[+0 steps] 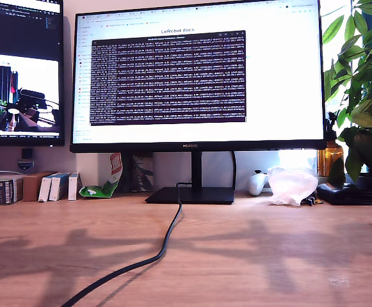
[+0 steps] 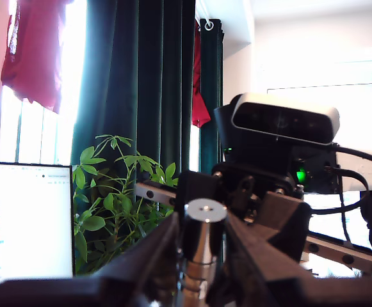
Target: Pick the metallic laser pointer with your right arm, pass it to your left arm, then place it down to the left side of the table
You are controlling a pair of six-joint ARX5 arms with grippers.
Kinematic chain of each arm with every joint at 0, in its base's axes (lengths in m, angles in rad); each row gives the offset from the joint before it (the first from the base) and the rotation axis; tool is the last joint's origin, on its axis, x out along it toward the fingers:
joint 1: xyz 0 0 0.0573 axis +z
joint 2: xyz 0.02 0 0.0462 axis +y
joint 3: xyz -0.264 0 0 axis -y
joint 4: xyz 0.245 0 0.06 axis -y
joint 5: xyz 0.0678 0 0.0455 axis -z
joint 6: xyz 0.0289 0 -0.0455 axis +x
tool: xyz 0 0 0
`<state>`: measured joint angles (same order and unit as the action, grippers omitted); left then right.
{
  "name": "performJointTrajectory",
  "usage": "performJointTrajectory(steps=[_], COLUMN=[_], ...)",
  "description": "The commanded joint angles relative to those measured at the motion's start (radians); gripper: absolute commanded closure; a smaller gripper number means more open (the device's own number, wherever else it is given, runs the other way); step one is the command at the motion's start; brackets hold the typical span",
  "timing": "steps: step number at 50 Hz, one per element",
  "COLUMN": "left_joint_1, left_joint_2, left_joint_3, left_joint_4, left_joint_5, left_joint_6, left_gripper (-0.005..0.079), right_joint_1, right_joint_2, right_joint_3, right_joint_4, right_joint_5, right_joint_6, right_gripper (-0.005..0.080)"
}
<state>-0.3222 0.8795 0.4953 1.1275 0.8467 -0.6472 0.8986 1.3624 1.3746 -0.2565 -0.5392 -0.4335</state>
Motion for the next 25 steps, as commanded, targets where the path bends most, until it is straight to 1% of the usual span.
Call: performJointTrajectory(steps=[1, 7, 11, 16, 20, 22, 25], left_joint_1=[-0.005, -0.005, -0.005, -0.005, -0.005, -0.005, -0.005], left_joint_2=[0.011, 0.011, 0.011, 0.011, 0.011, 0.011, 0.011], left_joint_3=[0.014, 0.014, 0.014, 0.014, 0.016, 0.016, 0.016], left_joint_4=[-0.004, -0.004, -0.004, -0.003, -0.004, -0.003, -0.003], left_joint_5=[-0.002, 0.000, 0.003, 0.003, 0.003, 0.003, 0.003], left_joint_6=[-0.001, 0.001, 0.003, 0.004, 0.004, 0.004, 0.007], left_gripper=[0.0764, 0.0764, 0.0764, 0.0764, 0.0764, 0.0764, 0.0764], right_joint_1=[0.031, 0.031, 0.031, 0.031, 0.031, 0.031, 0.031], right_joint_2=[0.005, 0.005, 0.005, 0.005, 0.005, 0.005, 0.005], right_joint_3=[-0.011, -0.011, -0.011, -0.011, -0.011, -0.011, -0.011], right_joint_4=[0.013, 0.013, 0.013, 0.013, 0.013, 0.013, 0.013], right_joint_5=[-0.012, -0.012, -0.012, -0.011, -0.010, -0.008, -0.008], right_joint_6=[-0.008, -0.008, -0.007, -0.008, -0.007, -0.008, -0.007], right_gripper=[0.0763, 0.0759, 0.0726, 0.0632, 0.0521, 0.0492, 0.0473])
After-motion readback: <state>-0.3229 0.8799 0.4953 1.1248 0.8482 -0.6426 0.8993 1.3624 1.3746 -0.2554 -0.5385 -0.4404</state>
